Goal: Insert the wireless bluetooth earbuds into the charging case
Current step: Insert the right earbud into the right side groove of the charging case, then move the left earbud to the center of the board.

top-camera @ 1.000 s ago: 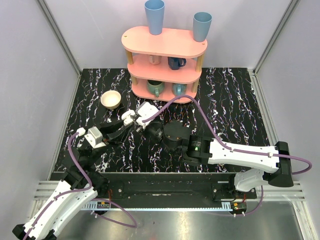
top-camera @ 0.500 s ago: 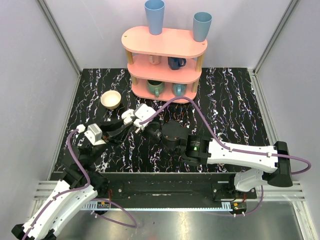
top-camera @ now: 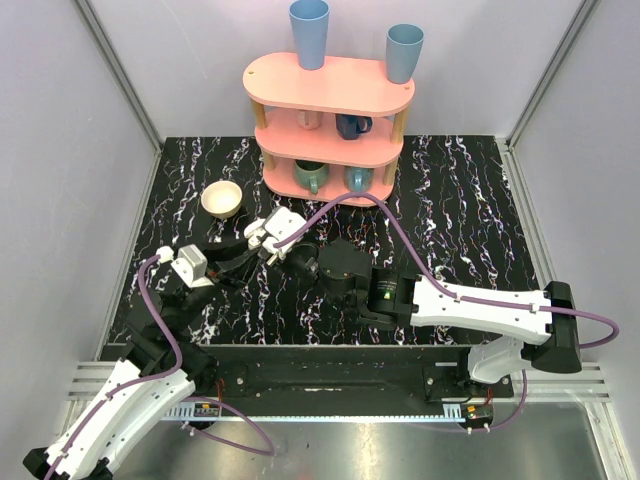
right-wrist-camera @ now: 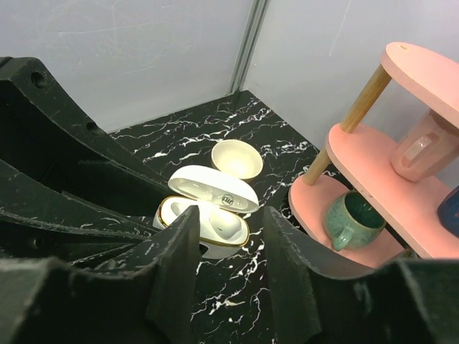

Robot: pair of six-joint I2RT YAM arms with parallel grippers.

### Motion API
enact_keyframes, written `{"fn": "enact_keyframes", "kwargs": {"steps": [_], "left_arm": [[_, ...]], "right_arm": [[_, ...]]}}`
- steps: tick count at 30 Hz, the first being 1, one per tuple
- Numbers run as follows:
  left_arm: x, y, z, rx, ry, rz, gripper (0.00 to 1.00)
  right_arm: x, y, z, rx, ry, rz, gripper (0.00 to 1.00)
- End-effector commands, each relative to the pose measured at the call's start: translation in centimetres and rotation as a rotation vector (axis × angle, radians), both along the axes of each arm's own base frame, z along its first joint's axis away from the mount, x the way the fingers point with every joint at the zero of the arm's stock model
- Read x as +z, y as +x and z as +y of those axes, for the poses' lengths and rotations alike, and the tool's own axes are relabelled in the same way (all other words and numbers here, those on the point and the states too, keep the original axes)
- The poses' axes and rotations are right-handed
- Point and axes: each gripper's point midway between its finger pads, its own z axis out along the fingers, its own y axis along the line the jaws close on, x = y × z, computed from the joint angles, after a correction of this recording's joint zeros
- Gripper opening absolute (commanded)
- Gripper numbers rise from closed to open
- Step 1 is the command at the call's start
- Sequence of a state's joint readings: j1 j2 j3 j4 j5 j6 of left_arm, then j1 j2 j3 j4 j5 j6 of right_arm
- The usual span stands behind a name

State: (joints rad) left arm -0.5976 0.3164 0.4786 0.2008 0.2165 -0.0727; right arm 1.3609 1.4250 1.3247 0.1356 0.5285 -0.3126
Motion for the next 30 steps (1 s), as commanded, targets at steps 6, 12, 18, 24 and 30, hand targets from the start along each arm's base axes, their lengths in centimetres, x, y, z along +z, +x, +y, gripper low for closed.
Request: {"fn": "enact_keyframes", "kwargs": {"steps": [6,12,18,24,30], "left_arm": [[4.3,-0.9,1.1,0.016,-0.096,-0.080,0.00],[4.2,-0.8,1.1,0.023,-0.097,-0.075,0.00],[4.1,-0.7,1.2,0.026,-0.094,-0.070,0.00],[4.3,-0.8,1.6,0.043,-0.100,-0.071,0.00],[5.2,-1.1,2.6,0.084,-0.086,-0.082,0.00]], "right_arm": [[3.6,-1.4,-0.7,0.063,0.103,-0.003,0.61],[7.2,-2.6,-2.8,0.104,0.247,0.013,0.71],[9.1,-2.5,-5.1,0.068,0.338,0.022,0.74],[7.3,2.9,-10.0,-0.281,0.440,0.135,0.77],[-2.1,9.5,-13.4,-0.375,0.497,0.524,0.77]]}}
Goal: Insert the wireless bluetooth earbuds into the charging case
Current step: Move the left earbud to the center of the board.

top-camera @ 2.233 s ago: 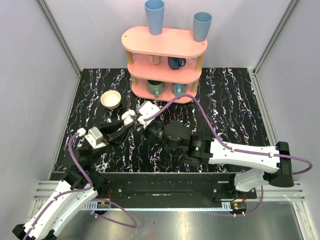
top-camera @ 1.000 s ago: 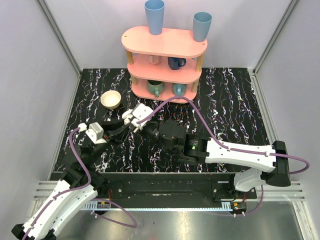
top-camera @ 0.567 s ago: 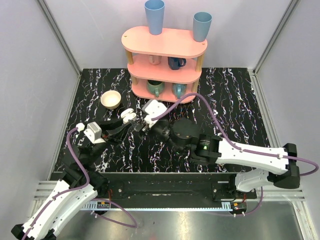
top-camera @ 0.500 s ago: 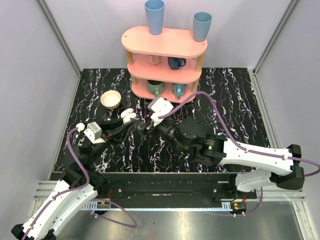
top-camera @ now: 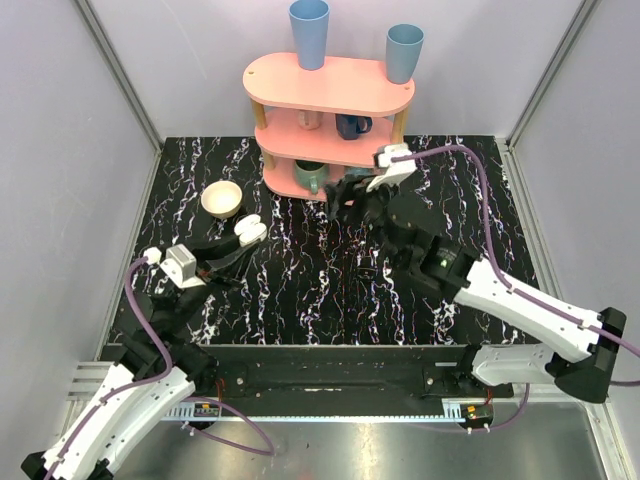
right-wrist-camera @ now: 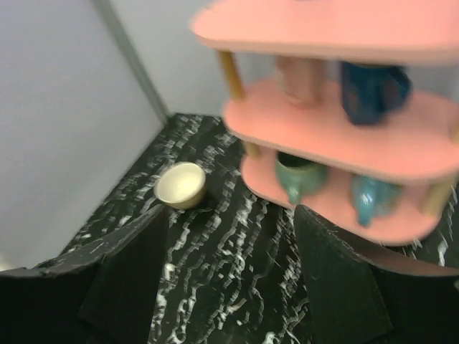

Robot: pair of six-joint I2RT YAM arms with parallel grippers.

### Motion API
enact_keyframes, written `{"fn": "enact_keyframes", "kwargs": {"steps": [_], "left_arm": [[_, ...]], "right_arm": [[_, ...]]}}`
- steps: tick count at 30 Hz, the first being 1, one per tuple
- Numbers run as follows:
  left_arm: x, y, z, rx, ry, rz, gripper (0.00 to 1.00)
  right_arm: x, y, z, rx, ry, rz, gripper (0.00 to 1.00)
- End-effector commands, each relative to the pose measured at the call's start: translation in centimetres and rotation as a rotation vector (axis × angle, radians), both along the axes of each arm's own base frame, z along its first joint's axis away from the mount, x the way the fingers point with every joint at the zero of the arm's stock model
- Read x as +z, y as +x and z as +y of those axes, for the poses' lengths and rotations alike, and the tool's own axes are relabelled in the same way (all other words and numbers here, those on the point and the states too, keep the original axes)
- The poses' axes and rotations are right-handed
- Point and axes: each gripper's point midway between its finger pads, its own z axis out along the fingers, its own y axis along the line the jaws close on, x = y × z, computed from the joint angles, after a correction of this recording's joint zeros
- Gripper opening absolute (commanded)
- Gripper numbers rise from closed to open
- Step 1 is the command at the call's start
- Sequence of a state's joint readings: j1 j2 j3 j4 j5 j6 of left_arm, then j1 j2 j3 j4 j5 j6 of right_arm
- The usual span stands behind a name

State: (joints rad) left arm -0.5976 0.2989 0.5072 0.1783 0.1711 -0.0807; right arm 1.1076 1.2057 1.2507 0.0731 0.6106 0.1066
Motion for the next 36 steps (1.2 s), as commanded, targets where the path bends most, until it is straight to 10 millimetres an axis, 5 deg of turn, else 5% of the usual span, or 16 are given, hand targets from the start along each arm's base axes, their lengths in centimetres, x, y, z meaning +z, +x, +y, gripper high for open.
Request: {"fn": "enact_keyframes", "kwargs": {"steps": [1,7,9,10,15,16,18,19,20,22,23,25,26,27,35,36], "left_arm": [[4.1,-1.2,1.8,0.051,-0.045,-0.084,0.00],[5.5,-1.9,3.1,0.089,-0.065,-0.109,0.00],[5.8,-2.1,3.6,0.102,-0.069,-0.111,0.00],[5.9,-2.2,3.7,0.106,-0.073,-0.112,0.00],[6.2,-2.8,4.4,0.118,-0.081,-0.117,0.00],[6.3,-2.9,4.5,0.120,-0.082,-0.118,0.00],[6.4,-3.1,4.9,0.129,-0.086,-0.121,0.00],[6.5,-3.1,4.9,0.133,-0.086,-0.121,0.00],[6.5,-3.3,5.1,0.135,-0.083,-0.122,0.00],[6.7,-3.4,5.3,0.141,-0.088,-0.124,0.00],[6.8,-3.5,5.4,0.144,-0.090,-0.124,0.00],[6.9,-3.7,5.6,0.147,-0.094,-0.127,0.00],[7.1,-3.8,5.8,0.151,-0.095,-0.130,0.00],[7.1,-3.9,5.9,0.154,-0.097,-0.132,0.00],[7.6,-4.2,6.1,0.155,-0.097,-0.147,0.00],[7.6,-4.3,6.2,0.155,-0.099,-0.149,0.00]], "right_arm": [[-7.7,2.9,-1.6,-0.023,0.112,0.318,0.78],[-15.6,4.1,2.7,0.046,0.045,0.494,0.78],[-16.2,4.6,4.7,0.101,0.051,0.563,0.78],[-18.9,5.3,5.7,0.098,0.010,0.620,0.78],[-22.0,6.7,11.1,0.199,0.012,0.705,0.75],[-24.7,7.2,11.9,0.192,-0.017,0.751,0.74],[-24.6,7.8,13.9,0.223,-0.006,0.772,0.72],[-27.3,8.0,14.6,0.216,-0.045,0.819,0.72],[-26.4,8.4,15.9,0.237,-0.035,0.802,0.71],[-29.3,8.6,16.9,0.223,-0.087,0.844,0.71],[-28.4,8.7,18.1,0.238,-0.080,0.828,0.71],[-30.6,8.6,18.7,0.223,-0.122,0.862,0.71],[-29.8,9.1,19.4,0.221,-0.113,0.846,0.70],[-31.7,8.7,19.6,0.209,-0.151,0.878,0.70],[-33.2,7.7,22.8,0.172,-0.252,0.830,0.69],[-34.7,7.5,22.8,0.161,-0.282,0.850,0.69]]}}
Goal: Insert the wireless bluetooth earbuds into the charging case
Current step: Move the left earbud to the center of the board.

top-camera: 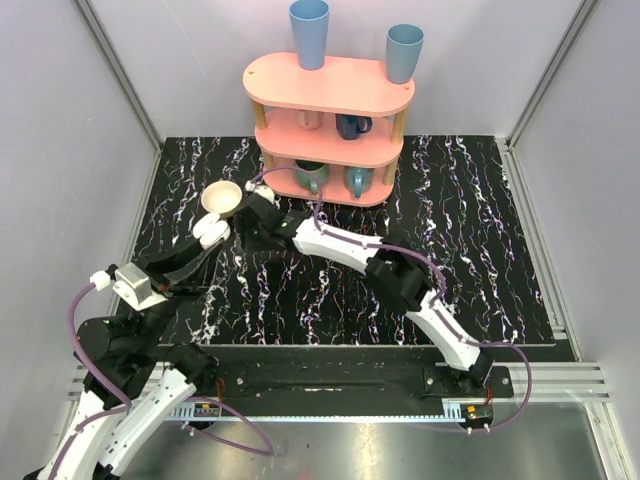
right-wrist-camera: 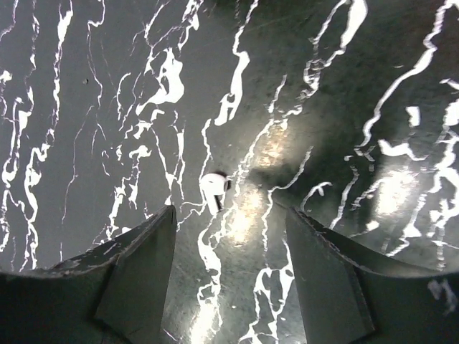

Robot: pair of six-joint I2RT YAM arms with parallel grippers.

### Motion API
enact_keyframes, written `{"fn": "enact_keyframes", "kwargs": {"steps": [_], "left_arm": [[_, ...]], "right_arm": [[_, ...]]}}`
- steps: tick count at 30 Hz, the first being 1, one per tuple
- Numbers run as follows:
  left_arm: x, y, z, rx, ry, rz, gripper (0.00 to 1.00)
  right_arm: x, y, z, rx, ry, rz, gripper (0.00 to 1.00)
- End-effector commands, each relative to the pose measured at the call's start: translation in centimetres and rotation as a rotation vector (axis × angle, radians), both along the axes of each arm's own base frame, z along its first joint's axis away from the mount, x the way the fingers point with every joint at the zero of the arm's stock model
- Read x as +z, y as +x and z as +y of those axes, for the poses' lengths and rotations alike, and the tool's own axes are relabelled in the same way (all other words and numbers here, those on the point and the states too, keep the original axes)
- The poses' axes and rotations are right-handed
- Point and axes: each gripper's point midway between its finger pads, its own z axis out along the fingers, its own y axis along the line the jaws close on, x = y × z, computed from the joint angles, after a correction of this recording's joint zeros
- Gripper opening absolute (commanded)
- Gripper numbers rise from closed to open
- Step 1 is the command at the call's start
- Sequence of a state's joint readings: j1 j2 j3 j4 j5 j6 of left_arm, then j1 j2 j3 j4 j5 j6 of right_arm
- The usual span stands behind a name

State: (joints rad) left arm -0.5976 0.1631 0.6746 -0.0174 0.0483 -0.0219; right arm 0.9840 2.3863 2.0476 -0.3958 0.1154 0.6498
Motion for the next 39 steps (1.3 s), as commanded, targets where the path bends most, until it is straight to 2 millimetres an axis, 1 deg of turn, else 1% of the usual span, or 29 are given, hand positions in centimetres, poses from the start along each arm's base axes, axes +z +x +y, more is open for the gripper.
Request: {"fn": "enact_keyframes", "kwargs": {"steps": [1,2,3,4,5,6,7,8,9,12,20,24,31,39], "left_arm": [[2.1,-1.0,1.0,0.017,-0.032,-0.059,0.00],[2.1,-1.1,1.0,0.016,-0.033,-0.059,0.00],[2.2,-1.1,1.1,0.015,-0.035,-0.060,0.00],[2.2,-1.2,1.1,0.015,-0.038,-0.061,0.00],[2.2,-1.3,1.2,0.016,-0.041,-0.064,0.00],[1.8,-1.2,1.2,0.017,-0.032,-0.047,0.00],[1.7,-1.2,1.2,0.018,-0.032,-0.047,0.00],[1.7,-1.3,1.3,0.018,-0.035,-0.049,0.00],[1.7,-1.3,1.3,0.019,-0.035,-0.048,0.00],[1.7,-1.4,1.5,0.025,-0.039,-0.050,0.00],[1.3,-1.1,1.3,0.026,-0.033,-0.044,0.00],[1.3,-1.1,1.4,0.030,-0.035,-0.045,0.00],[1.0,-0.8,1.3,0.033,-0.036,-0.037,0.00],[0.9,-0.7,1.1,0.028,-0.038,-0.031,0.00]], "right_arm": [[0.1,-0.9,1.9,0.014,-0.058,-0.043,0.69],[0.0,-0.6,2.0,0.005,-0.070,-0.056,0.69],[-1.5,-1.0,1.9,0.008,-0.114,-0.047,0.69],[-0.4,-0.7,2.6,0.013,-0.104,-0.077,0.69],[-0.5,-0.5,2.7,0.010,-0.115,-0.087,0.68],[-2.1,-0.6,2.4,0.010,-0.150,-0.069,0.68],[-1.4,-0.3,2.9,0.005,-0.135,-0.082,0.67],[-1.6,0.0,2.8,-0.007,-0.149,-0.090,0.66],[-2.7,-0.1,2.5,-0.009,-0.178,-0.081,0.65],[-2.9,0.2,2.4,-0.018,-0.186,-0.091,0.64],[-3.2,-0.5,3.1,0.017,-0.194,-0.102,0.62],[-3.9,-0.7,3.3,0.028,-0.200,-0.098,0.62],[-4.6,-1.0,3.6,0.040,-0.198,-0.087,0.61],[-4.2,-1.6,3.7,0.058,-0.214,-0.108,0.55]]}}
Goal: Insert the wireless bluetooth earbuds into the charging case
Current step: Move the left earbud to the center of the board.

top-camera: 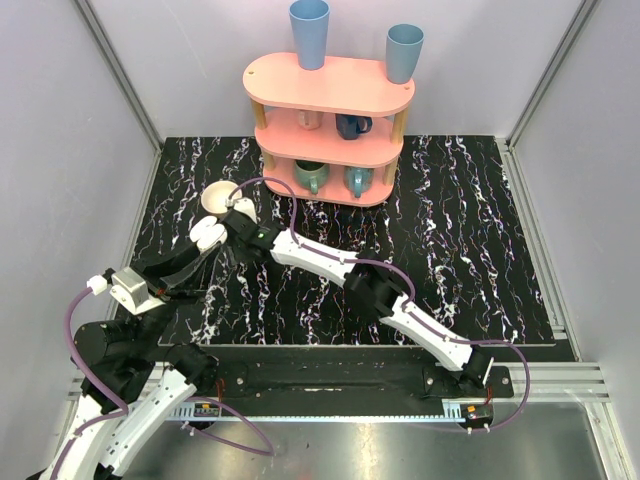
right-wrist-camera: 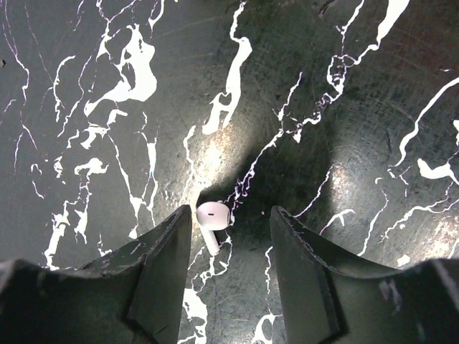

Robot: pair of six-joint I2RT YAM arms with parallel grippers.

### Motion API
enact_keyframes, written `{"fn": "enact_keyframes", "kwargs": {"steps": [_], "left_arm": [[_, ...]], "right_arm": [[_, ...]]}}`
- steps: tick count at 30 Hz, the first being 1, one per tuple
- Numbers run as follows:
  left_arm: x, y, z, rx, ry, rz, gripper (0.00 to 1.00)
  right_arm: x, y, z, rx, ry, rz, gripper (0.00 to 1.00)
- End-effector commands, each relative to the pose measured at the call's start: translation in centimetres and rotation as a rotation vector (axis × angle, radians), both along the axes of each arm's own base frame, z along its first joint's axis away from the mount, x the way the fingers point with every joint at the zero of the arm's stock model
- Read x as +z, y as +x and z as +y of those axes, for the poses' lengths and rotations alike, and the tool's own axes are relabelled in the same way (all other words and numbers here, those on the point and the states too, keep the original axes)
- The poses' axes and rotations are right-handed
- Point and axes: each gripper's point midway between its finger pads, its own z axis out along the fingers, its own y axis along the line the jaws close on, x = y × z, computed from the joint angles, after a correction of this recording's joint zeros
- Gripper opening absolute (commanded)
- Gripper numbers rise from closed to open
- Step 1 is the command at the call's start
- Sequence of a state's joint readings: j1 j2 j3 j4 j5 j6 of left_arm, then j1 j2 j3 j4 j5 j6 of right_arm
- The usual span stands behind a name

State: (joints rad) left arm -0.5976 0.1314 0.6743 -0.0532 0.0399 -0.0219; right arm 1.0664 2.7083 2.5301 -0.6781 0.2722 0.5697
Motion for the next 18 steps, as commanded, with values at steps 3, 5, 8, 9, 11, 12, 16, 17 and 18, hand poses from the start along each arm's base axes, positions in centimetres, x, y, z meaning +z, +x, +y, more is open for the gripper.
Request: {"fn": "enact_keyframes", "kwargs": {"steps": [3,5,8,9,11,12,16,17,18], "left_arm": [[1.1,-0.1,0.6,0.022,-0.042,-0.032,0.00],[1.0,-0.1,0.6,0.021,-0.041,-0.029,0.00],[1.1,-0.1,0.5,0.019,-0.039,-0.030,0.00],[1.1,-0.1,0.5,0.018,-0.040,-0.032,0.00],[1.1,-0.1,0.6,0.020,-0.038,-0.031,0.00],[1.2,-0.1,0.6,0.020,-0.039,-0.033,0.00],[1.2,-0.1,0.7,0.023,-0.041,-0.033,0.00],[1.2,-0.2,0.7,0.025,-0.044,-0.033,0.00],[1.1,-0.1,0.7,0.025,-0.043,-0.031,0.00]], "right_arm": [[0.3,-1.4,1.0,0.051,-0.023,-0.037,0.53],[-0.2,-1.4,0.9,0.049,-0.032,-0.035,0.52],[-0.8,-1.5,0.7,0.046,-0.043,-0.028,0.48],[-0.7,-1.4,0.7,0.040,-0.042,-0.029,0.48],[-0.9,-1.4,0.6,0.037,-0.045,-0.029,0.47],[-1.0,-1.4,0.6,0.036,-0.046,-0.027,0.47],[-1.3,-1.3,0.6,0.037,-0.047,-0.024,0.47],[-1.4,-1.4,0.6,0.037,-0.048,-0.020,0.47],[-1.5,-1.3,0.5,0.037,-0.048,-0.018,0.47]]}}
